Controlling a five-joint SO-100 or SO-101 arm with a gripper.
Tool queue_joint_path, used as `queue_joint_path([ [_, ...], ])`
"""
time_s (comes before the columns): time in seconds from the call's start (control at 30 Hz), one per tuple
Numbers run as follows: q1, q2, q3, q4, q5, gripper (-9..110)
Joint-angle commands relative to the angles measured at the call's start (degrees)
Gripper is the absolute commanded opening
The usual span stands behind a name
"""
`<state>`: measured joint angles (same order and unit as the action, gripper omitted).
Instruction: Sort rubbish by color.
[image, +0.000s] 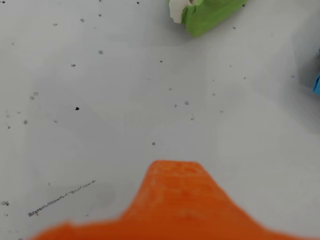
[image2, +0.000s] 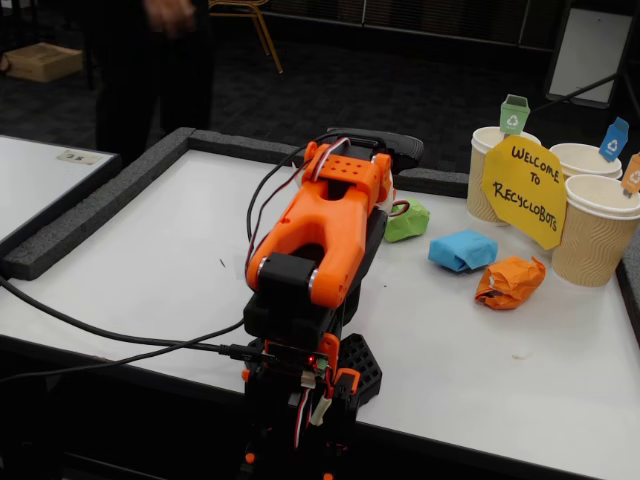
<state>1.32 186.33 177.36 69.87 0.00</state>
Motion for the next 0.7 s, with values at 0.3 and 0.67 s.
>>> queue_joint_path([
  [0.3,-1.6,2.0,-4.6,-0.4,0.9,0],
  [0.67,-1.8,2.0,-4.6,-0.4,0.7,0],
])
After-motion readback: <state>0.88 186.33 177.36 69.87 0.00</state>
